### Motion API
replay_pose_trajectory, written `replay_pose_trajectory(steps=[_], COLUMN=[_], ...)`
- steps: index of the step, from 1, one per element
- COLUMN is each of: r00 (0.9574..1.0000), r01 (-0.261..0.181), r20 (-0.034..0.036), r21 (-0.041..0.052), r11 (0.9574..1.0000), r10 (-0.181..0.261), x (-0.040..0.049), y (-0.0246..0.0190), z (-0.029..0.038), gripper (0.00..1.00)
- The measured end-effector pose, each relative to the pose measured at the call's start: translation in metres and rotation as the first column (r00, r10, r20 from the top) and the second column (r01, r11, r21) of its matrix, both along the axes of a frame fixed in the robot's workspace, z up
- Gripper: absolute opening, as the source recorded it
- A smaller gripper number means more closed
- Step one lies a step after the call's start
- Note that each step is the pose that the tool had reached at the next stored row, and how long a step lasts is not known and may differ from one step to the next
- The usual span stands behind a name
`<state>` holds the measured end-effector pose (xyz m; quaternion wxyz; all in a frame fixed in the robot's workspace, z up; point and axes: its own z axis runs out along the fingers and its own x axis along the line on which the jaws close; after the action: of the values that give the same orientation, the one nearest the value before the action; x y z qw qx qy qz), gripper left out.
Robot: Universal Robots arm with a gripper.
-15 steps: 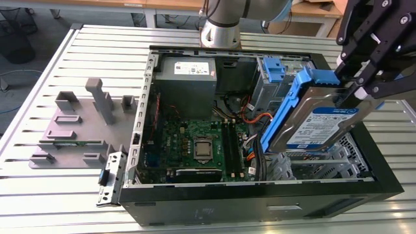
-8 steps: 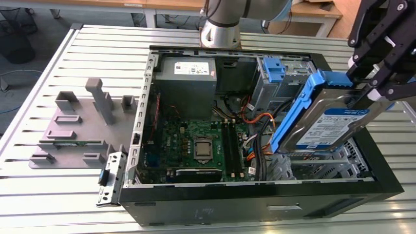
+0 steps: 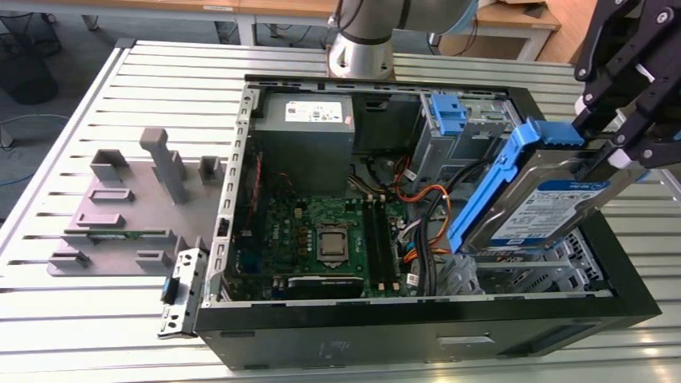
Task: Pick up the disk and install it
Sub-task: 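Pick up the disk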
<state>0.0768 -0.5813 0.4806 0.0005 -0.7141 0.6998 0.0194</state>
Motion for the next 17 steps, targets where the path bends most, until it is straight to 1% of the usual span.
replay_pose_trajectory(steps=[3,6,17], r00=[0.9999,0.9999,0.9999], r01=[-0.009,-0.010,-0.009], r20=[0.0033,0.0037,0.0037], r21=[0.0001,0.0000,0.0000], r11=[1.0000,0.9999,1.0000], r10=[0.009,0.010,0.009], x=[0.0003,0.0017,0.0202], y=[0.0000,0.0000,0.0000], z=[-0.0015,-0.0033,-0.0089], gripper=[0.35,0.35,0.35])
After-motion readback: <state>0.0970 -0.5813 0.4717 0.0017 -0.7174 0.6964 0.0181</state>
